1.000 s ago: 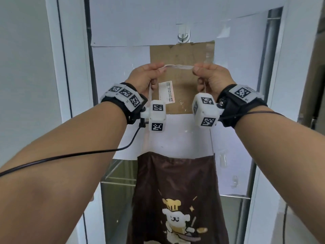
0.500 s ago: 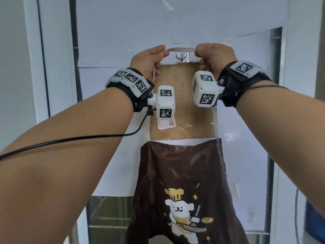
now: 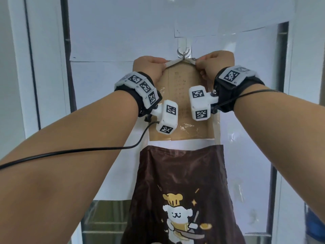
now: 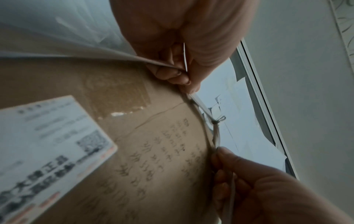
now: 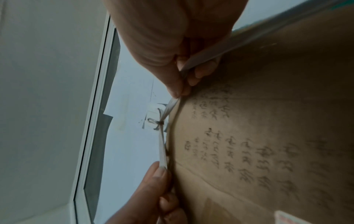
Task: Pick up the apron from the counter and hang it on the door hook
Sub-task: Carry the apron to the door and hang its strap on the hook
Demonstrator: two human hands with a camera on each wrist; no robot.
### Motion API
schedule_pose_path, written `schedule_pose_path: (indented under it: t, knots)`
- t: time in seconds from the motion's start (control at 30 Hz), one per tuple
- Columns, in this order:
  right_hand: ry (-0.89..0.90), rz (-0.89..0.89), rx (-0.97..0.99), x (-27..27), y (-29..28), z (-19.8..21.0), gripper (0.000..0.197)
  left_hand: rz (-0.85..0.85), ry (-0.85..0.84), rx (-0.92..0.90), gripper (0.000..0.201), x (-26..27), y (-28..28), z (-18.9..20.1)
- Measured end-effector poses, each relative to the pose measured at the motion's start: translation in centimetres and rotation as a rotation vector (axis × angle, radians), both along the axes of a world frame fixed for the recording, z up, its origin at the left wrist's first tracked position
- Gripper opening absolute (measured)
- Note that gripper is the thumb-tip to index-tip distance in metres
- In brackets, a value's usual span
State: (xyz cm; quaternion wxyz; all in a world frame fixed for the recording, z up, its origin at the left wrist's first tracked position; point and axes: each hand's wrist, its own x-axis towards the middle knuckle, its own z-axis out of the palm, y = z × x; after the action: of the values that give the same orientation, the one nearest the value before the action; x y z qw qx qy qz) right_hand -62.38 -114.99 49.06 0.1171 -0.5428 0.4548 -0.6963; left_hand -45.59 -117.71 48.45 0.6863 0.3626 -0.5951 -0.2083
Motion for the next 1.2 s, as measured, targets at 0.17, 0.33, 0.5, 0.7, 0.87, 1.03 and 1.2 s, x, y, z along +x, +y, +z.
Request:
schedule_pose_path:
  t: [0.17, 0.33, 0.5, 0.7, 0.87, 1.03, 1.2]
  knots:
    - [0.066, -0.002, 0.0, 0.4, 0.4, -1.5, 0.026, -0.013, -0.001, -0.012, 0.013, -0.2, 0.2, -1.4]
    - [0.076, 0.05, 0.036, 0.6, 0.7, -3.8, 0.031, -0.076, -0.008, 0.017, 0.009, -0.3, 0.6, -3.5]
    - [0.079, 0.089, 0.111, 1.0, 2.1, -6.2, 0.029, -0.083, -0.029, 0.056, 0.016, -0.4, 1.3, -5.6]
    - [0.046, 0.144, 0.175, 1.0, 2.5, -9.5, 0.028, -0.075, -0.022, 0.114, 0.019, -0.6, 2.3, -8.6]
    - [0.015, 0.173, 0.2, 1.4, 3.0, -12.1, 0.025, -0.053, 0.007, 0.147, 0.031, -0.9, 3.3, -11.2]
    - [0.032, 0.151, 0.217, 1.4, 4.2, -14.6, 0.025, -0.013, 0.01, 0.201, 0.036, -1.1, 4.7, -13.9]
    - [0.053, 0.111, 0.258, 0.8, 5.2, -17.4, 0.03, 0.012, -0.01, 0.263, 0.043, -1.2, 6.0, -16.7]
